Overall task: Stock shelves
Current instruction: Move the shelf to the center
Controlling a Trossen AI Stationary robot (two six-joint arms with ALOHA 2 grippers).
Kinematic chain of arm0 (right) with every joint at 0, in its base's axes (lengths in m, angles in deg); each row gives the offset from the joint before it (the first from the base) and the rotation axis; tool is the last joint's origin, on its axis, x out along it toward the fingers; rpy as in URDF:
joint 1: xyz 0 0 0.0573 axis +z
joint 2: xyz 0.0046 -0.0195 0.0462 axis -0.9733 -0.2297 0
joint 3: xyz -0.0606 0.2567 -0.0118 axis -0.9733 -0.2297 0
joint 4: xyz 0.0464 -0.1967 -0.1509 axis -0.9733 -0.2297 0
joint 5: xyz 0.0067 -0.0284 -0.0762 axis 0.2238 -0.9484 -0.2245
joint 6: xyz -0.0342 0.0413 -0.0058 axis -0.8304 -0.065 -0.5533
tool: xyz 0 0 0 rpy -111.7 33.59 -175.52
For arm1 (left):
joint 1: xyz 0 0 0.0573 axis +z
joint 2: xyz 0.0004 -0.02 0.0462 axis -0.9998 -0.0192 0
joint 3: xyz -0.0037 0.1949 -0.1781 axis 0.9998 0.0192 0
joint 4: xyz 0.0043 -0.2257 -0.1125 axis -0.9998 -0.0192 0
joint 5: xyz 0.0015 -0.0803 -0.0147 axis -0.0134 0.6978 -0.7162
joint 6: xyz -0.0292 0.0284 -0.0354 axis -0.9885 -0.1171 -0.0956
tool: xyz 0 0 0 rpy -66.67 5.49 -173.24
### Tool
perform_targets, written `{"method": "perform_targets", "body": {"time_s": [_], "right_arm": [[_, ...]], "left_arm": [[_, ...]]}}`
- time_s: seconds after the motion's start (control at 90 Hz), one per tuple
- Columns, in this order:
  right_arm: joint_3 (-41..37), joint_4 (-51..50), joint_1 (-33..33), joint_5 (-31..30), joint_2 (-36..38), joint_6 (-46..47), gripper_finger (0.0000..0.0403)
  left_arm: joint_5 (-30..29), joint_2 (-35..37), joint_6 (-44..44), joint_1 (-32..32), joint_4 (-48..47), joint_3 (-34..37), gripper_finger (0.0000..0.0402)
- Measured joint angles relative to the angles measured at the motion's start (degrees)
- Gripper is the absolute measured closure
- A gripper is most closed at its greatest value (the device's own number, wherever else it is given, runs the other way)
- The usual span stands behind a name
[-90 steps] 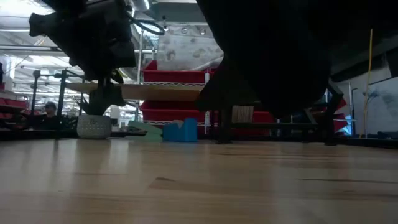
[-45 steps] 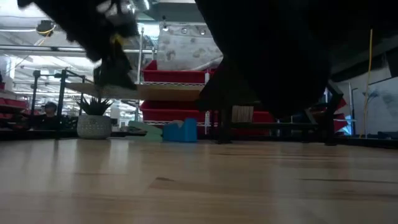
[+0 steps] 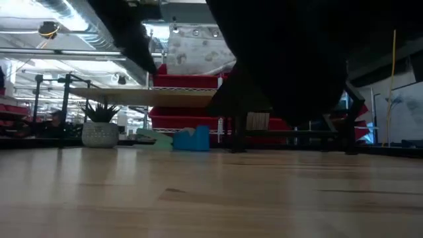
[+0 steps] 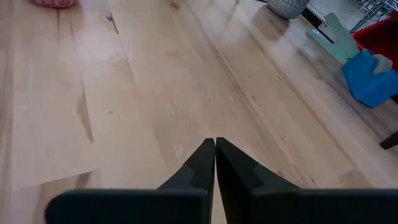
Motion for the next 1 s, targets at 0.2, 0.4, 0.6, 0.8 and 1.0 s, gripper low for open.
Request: {"method": "perform_targets", "body": {"time_s": [0.2,0.4,0.6,0.8,1.0], "right_arm": [[0.0,0.1,0.0,0.0,0.0,0.0,0.0403],[0.0,0.1,0.0,0.0,0.0,0.0,0.0403],[0.0,0.1,0.0,0.0,0.0,0.0,0.0403],[0.0,0.2,0.1,0.0,0.0,0.1,0.0403],[0.0,0.3,0.1,0.1,0.0,0.1,0.0403]], "left_arm": [[4.2,0.1,-5.7,13.4,1.0,0.0,0.01],[7.9,-0.1,-12.7,20.7,1.4,0.1,0.0102],[8.1,-1.6,-12.8,22.1,1.3,0.2,0.0102],[8.0,-4.6,-14.1,21.5,1.5,0.0,0.0102],[10.0,-4.8,-17.6,17.9,0.5,0.0,0.0102]]}}
